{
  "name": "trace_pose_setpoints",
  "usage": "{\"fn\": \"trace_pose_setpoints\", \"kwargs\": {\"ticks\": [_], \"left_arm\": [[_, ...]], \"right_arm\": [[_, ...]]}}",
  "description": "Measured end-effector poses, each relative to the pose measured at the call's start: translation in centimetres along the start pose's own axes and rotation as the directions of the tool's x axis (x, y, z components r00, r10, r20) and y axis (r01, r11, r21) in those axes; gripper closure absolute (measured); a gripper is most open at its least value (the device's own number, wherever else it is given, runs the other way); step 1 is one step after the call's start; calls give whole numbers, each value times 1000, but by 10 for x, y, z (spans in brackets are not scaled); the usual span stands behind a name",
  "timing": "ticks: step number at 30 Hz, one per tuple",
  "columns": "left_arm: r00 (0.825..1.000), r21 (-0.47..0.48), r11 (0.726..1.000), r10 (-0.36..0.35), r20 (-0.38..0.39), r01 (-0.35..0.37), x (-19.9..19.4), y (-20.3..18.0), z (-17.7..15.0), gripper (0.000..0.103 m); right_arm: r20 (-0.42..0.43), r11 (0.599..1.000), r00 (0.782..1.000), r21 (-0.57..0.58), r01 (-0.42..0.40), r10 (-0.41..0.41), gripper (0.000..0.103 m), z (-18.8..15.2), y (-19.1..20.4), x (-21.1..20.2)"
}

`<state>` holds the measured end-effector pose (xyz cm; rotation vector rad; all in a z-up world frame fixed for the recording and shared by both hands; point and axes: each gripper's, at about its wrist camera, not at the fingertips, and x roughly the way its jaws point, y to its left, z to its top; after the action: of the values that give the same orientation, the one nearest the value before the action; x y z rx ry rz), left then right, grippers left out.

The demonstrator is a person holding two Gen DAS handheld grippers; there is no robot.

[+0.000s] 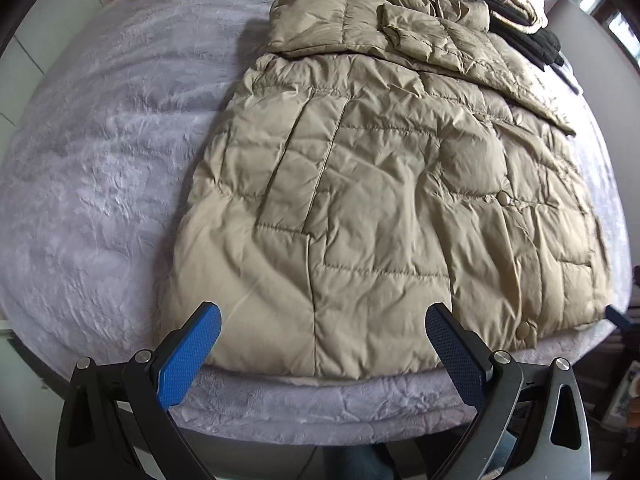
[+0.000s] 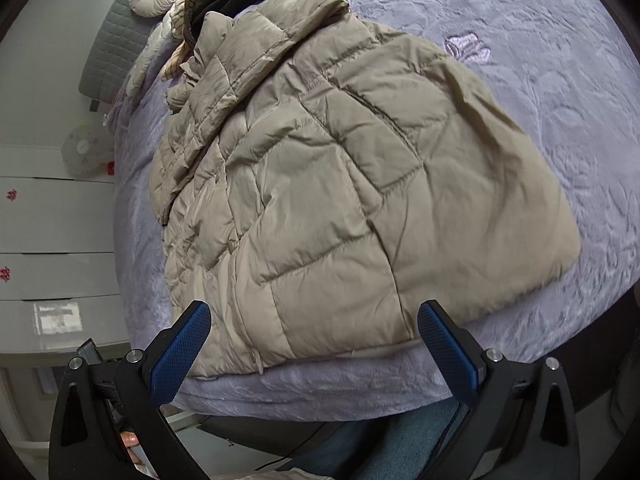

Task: Fold large clothes
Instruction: 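Grasp the jacket hem with both tools and fold it toward the collar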

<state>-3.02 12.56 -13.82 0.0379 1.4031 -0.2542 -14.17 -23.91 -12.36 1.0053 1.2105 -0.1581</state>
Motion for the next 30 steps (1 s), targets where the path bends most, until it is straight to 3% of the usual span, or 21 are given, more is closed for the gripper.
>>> {"fn": "trace_pose_setpoints", "kwargs": {"ticks": [8, 13, 17, 24, 30], "left_arm": [[987, -132, 979, -160, -31, 155, 6, 47, -28, 1], [953, -227, 936, -294, -72, 271, 25, 61, -45, 1], [918, -299, 884, -392, -59, 358, 39, 61, -50, 1], [894, -344, 842, -448, -20, 415, 51, 56, -38, 1], [892, -332, 840, -452, 12, 430, 54, 49, -22, 1]], "right_arm": [[-33, 994, 998, 103, -41, 45, 0, -15, -24, 3], [7, 973, 996, 212, -92, 92, 0, -18, -49, -3], [42, 954, 994, 277, -113, 105, 0, -17, -70, -6], [90, 908, 984, 381, -176, 153, 0, -14, -98, 2], [128, 899, 974, 378, -223, 188, 0, -6, -99, 5]]}}
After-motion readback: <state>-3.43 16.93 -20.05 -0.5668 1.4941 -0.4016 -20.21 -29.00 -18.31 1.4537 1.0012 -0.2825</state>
